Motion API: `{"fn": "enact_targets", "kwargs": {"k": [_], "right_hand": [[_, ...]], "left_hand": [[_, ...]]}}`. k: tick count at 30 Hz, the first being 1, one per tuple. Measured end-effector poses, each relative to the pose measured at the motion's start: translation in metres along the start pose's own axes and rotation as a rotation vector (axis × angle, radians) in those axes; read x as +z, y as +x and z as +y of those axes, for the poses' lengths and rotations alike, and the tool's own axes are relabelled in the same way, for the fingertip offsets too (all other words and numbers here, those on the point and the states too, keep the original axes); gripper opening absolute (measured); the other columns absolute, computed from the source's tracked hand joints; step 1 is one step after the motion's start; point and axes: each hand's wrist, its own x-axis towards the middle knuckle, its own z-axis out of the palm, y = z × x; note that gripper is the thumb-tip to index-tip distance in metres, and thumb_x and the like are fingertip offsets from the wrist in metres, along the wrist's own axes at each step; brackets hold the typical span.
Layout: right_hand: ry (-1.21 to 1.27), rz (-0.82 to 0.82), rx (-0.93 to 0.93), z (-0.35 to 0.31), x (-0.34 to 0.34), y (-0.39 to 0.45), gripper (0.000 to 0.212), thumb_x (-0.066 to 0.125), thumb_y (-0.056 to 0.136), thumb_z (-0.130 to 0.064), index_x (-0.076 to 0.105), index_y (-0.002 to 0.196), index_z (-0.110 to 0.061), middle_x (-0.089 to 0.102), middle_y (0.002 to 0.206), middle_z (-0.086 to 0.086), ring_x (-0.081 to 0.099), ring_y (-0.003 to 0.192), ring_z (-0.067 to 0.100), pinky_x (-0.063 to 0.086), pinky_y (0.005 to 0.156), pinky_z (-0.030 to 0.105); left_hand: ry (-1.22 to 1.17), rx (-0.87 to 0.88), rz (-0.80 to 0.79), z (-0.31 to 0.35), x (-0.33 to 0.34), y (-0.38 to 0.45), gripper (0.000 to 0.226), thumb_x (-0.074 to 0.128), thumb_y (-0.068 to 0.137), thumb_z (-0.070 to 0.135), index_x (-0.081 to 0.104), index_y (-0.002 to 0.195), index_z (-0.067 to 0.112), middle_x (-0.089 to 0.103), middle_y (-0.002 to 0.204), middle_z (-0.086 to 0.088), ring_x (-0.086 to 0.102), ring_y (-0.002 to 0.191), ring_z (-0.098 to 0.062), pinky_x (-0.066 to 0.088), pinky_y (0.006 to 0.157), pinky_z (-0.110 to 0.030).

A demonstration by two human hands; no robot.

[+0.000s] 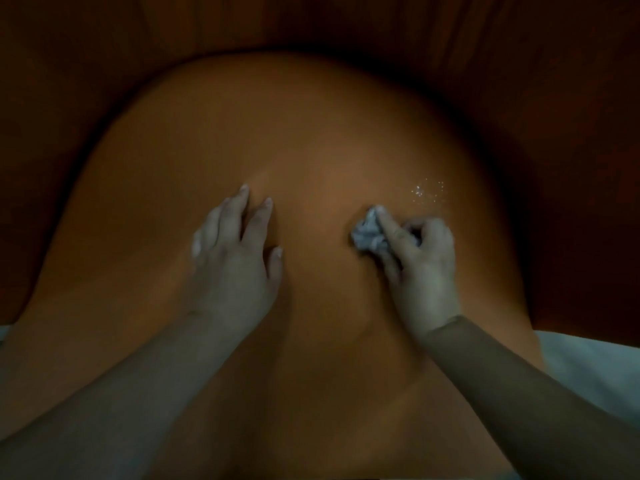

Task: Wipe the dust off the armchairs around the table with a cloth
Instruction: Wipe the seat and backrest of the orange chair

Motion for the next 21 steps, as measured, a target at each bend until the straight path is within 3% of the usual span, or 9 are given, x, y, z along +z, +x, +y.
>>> {"fn": "enact_targets", "kwargs": {"k": [2, 5, 7, 10, 12, 15, 17, 18, 21], "right_hand": [[0.052, 0.028, 0.098, -0.001, 0.003, 0.008, 0.045, 0.063, 0.09, -0.016, 0.056, 0.134, -0.018, 0.05, 0.099, 0.019, 0.047, 0.088, 0.032, 0.044, 0.076, 0.045], [0.047, -0.101, -0.054, -0.016, 0.003, -0.018, 0.044, 0.062, 0.091, -0.019, 0.055, 0.134, -0.024, 0.053, 0.095, 0.018, 0.048, 0.083, 0.03, 0.047, 0.07, 0.046], [0.0, -0.109, -0.092, -0.004, -0.002, -0.024, 0.049, 0.063, 0.089, -0.018, 0.053, 0.137, -0.018, 0.053, 0.098, 0.018, 0.046, 0.086, 0.027, 0.046, 0.073, 0.043], [0.039, 0.095, 0.112, 0.017, -0.01, -0.008, 0.051, 0.066, 0.087, -0.01, 0.052, 0.135, -0.011, 0.05, 0.101, 0.021, 0.048, 0.091, 0.032, 0.045, 0.08, 0.042], [0.097, 0.194, 0.258, 0.03, -0.017, 0.015, 0.053, 0.061, 0.091, -0.015, 0.046, 0.141, -0.017, 0.042, 0.108, 0.012, 0.044, 0.1, 0.026, 0.039, 0.092, 0.031], [0.107, 0.271, 0.43, 0.051, -0.017, 0.056, 0.051, 0.052, 0.096, -0.03, 0.039, 0.145, -0.025, 0.035, 0.114, 0.0, 0.04, 0.111, 0.018, 0.034, 0.103, 0.027], [0.098, 0.261, 0.559, 0.052, -0.01, 0.069, 0.05, 0.052, 0.096, -0.032, 0.041, 0.144, -0.023, 0.04, 0.118, 0.007, 0.042, 0.115, 0.023, 0.033, 0.103, 0.027], [0.084, 0.243, 0.555, 0.046, -0.006, 0.067, 0.05, 0.054, 0.095, -0.03, 0.043, 0.143, -0.021, 0.043, 0.118, 0.012, 0.043, 0.113, 0.027, 0.032, 0.1, 0.027], [0.038, 0.165, 0.248, 0.022, 0.007, 0.034, 0.048, 0.06, 0.091, -0.023, 0.05, 0.138, -0.014, 0.048, 0.108, 0.018, 0.046, 0.099, 0.031, 0.035, 0.089, 0.032]], "left_hand": [[0.005, -0.011, 0.015, 0.0, 0.005, 0.002, 0.061, 0.055, 0.088, 0.034, 0.038, 0.144, 0.019, 0.024, 0.154, -0.006, 0.019, 0.138, -0.027, 0.021, 0.111, -0.049], [0.0, 0.037, 0.012, 0.012, 0.008, 0.006, 0.06, 0.055, 0.087, 0.035, 0.039, 0.143, 0.018, 0.027, 0.153, -0.007, 0.021, 0.137, -0.027, 0.025, 0.108, -0.05], [-0.009, 0.057, -0.008, 0.019, 0.009, 0.01, 0.06, 0.053, 0.088, 0.036, 0.039, 0.143, 0.019, 0.025, 0.154, -0.007, 0.02, 0.137, -0.026, 0.024, 0.109, -0.048], [-0.033, 0.071, -0.002, 0.03, 0.008, 0.017, 0.06, 0.051, 0.088, 0.036, 0.038, 0.144, 0.02, 0.022, 0.155, -0.005, 0.015, 0.136, -0.023, 0.02, 0.111, -0.046], [-0.042, 0.072, 0.012, 0.035, 0.008, 0.021, 0.059, 0.053, 0.089, 0.036, 0.038, 0.144, 0.021, 0.022, 0.155, -0.005, 0.015, 0.137, -0.023, 0.019, 0.112, -0.046], [-0.044, 0.052, 0.015, 0.04, 0.01, 0.028, 0.059, 0.054, 0.089, 0.036, 0.037, 0.144, 0.023, 0.021, 0.155, -0.003, 0.014, 0.138, -0.022, 0.017, 0.112, -0.046], [-0.048, 0.047, 0.019, 0.041, 0.011, 0.03, 0.059, 0.054, 0.09, 0.035, 0.036, 0.145, 0.023, 0.021, 0.155, -0.002, 0.014, 0.137, -0.022, 0.017, 0.112, -0.046], [-0.051, 0.05, 0.024, 0.042, 0.013, 0.03, 0.059, 0.055, 0.089, 0.035, 0.036, 0.145, 0.023, 0.022, 0.155, -0.002, 0.015, 0.137, -0.022, 0.018, 0.112, -0.047], [-0.034, 0.068, 0.02, 0.043, 0.015, 0.029, 0.061, 0.055, 0.088, 0.034, 0.037, 0.144, 0.022, 0.025, 0.154, -0.004, 0.019, 0.136, -0.024, 0.02, 0.111, -0.05]]}}
